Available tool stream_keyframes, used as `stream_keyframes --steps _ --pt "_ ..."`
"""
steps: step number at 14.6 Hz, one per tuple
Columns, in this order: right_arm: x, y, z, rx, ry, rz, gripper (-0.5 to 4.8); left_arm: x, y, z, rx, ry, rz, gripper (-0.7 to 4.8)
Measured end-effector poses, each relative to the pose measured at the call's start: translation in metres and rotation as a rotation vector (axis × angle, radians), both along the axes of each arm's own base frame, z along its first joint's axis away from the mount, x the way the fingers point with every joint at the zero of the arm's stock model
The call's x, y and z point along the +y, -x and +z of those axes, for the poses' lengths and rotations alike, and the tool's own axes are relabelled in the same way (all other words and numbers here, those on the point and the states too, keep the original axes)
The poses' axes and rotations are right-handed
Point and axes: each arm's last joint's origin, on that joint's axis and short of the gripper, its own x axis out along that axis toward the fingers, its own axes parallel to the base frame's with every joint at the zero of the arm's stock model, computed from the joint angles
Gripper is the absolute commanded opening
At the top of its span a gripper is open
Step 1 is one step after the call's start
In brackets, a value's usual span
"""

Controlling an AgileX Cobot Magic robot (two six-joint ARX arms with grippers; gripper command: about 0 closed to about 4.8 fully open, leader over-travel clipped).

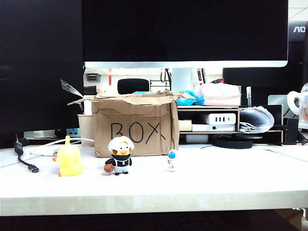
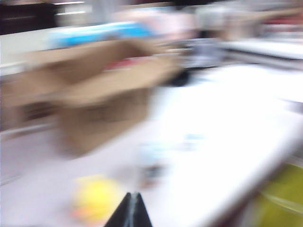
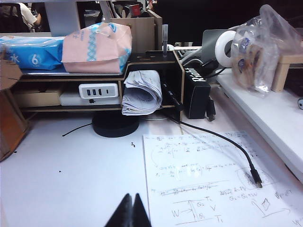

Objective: Put the doll that is least similar in size compared to the others into the paper box.

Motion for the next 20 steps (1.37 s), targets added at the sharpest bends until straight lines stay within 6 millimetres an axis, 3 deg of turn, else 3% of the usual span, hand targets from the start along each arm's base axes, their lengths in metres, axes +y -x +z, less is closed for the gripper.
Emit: stream_keyframes --steps 3,11,15,17,20 --pt "0.000 0.000 0.000 0.000 0.000 0.000 -0.05 -0.017 0.004 -0.013 0.115 -0.104 -0.159 -0.05" --pt "0.000 0.000 0.000 0.000 0.000 0.000 -0.05 -0.003 -0.010 -0.015 0.149 -0.113 0.033 -0.05" --pt "0.002 0.000 0.006 -0.053 -0.182 0.070 -0.04 -0.003 -0.010 -0.015 0.149 -0.113 0.033 -0.05" --pt "0.002 0.000 0.006 -0.051 -0.309 0.076 0.64 -0.003 -0.010 -0.015 0.149 -0.113 0.033 -0.05" --pt "0.004 0.001 0.013 -0.100 -0.472 0.166 0.62 -0.003 -0.010 -0.015 0.149 -0.113 0.033 -0.05"
